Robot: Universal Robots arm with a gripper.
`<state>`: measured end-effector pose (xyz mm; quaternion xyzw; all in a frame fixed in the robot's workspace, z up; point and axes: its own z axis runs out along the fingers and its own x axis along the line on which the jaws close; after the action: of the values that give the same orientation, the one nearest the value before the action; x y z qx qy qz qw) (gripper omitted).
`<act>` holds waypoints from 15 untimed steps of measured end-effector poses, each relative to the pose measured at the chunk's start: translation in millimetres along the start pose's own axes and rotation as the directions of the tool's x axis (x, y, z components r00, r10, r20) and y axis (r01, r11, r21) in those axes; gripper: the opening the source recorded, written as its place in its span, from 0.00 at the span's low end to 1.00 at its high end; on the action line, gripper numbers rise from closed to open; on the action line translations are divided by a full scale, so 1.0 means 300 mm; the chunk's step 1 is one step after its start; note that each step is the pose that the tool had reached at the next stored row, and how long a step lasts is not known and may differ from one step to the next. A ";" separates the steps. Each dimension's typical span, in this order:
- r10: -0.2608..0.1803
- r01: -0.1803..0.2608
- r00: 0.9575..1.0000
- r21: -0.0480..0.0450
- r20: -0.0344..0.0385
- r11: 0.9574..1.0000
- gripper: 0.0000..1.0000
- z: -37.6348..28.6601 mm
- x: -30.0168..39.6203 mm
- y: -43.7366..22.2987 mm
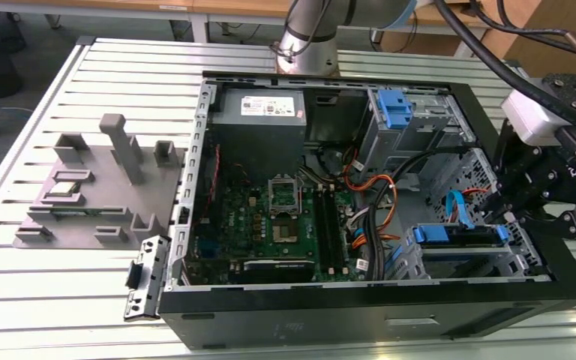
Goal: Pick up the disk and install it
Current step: 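Insert the second disk wire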
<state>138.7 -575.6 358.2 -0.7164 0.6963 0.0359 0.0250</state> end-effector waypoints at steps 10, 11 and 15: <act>0.000 0.000 1.000 0.000 0.000 1.000 0.24 0.004 -0.038 -0.001; 0.000 0.000 1.000 0.000 0.000 1.000 0.24 0.004 -0.040 -0.002; 0.000 0.000 1.000 0.000 0.000 1.000 0.24 0.004 -0.041 -0.002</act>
<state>138.9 -563.3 358.1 -0.7164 0.6963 0.0359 0.0250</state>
